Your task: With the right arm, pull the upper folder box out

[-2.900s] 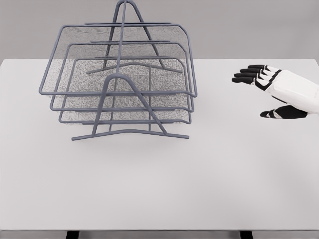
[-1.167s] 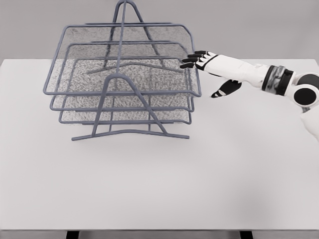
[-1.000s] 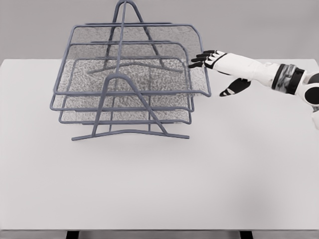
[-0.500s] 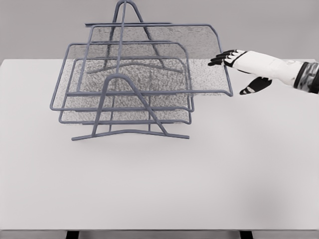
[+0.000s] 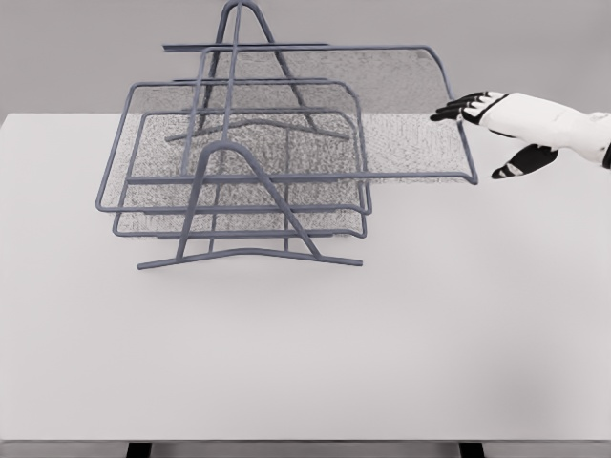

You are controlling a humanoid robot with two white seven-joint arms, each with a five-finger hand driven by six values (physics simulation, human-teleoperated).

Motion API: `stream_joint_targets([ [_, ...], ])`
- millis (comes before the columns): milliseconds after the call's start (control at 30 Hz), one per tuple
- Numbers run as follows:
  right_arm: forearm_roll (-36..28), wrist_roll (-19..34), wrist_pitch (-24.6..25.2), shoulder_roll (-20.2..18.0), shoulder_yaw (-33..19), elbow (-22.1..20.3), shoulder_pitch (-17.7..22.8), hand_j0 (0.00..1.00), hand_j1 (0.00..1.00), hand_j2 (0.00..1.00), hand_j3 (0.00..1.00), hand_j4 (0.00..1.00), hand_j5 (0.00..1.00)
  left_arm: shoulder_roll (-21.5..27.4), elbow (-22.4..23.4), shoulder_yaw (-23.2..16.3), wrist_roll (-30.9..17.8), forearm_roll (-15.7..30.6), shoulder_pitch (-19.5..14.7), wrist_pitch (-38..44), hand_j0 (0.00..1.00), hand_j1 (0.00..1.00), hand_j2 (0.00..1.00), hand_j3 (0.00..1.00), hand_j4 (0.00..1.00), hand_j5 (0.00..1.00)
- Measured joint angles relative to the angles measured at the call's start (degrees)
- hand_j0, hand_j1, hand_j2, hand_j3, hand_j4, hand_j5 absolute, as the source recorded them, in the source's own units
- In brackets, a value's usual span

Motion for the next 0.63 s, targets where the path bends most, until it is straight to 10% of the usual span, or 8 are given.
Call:
stream_joint_targets([
  [633,-3.68,0.0,0.0,-4.55,-1.6,-0.74,0.18,1.0,1.0,1.0,1.0,1.0,1.0,0.0,0.0,0.01,0.0,0.0,0.0,-0.01,1.0,1.0,1.0,1.0,1.0,1.0],
])
